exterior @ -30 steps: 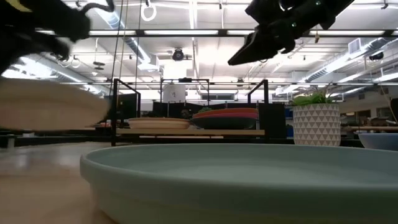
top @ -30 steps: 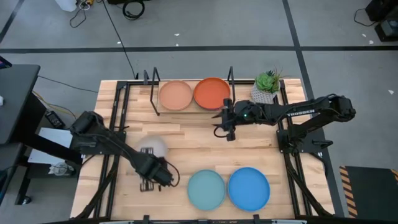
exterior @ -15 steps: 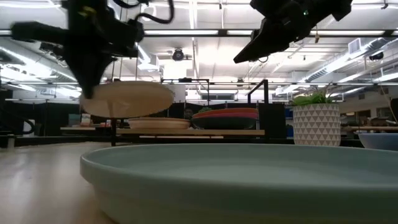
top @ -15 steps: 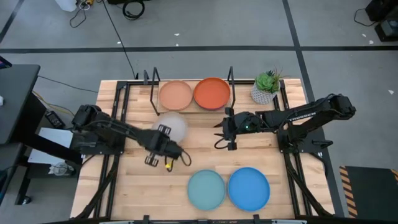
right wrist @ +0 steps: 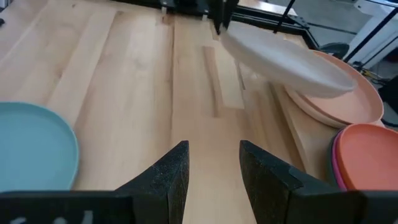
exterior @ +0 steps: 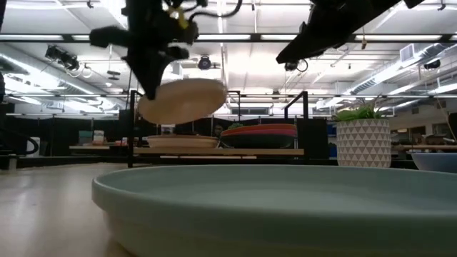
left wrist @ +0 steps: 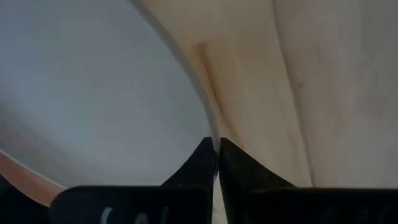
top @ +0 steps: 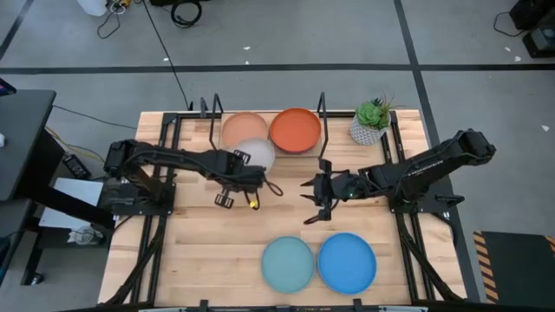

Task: Place and stack plates onto a shelf
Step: Stack the gray plate on top of the brown plate on the shelf

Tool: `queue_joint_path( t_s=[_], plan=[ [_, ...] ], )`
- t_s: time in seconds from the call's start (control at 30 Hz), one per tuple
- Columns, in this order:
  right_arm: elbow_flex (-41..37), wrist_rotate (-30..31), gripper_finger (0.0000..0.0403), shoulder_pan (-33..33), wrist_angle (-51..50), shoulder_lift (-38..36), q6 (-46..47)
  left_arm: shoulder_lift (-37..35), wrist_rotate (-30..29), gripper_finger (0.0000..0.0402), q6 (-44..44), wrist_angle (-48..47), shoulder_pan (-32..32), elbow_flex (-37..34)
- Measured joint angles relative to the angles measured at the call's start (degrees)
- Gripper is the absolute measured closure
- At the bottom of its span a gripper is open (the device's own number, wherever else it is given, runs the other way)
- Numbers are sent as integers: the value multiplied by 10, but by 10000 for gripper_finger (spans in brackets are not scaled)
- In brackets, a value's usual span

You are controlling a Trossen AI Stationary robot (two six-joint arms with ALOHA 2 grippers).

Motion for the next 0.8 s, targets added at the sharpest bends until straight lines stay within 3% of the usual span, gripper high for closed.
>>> queue_joint_path(
  t_s=[0.37, 0.6, 0.8],
  plan=[
    [0, 61, 255, 40, -15, 0, 15, 13, -44, 388, 77, -6, 90, 25],
    [0, 61, 255, 40, -35, 0, 44, 38, -55, 388, 149, 9, 179, 25],
    [0, 62, 255, 40, -45, 0, 54, 76, -69, 388, 167, 29, 212, 25]
  ],
)
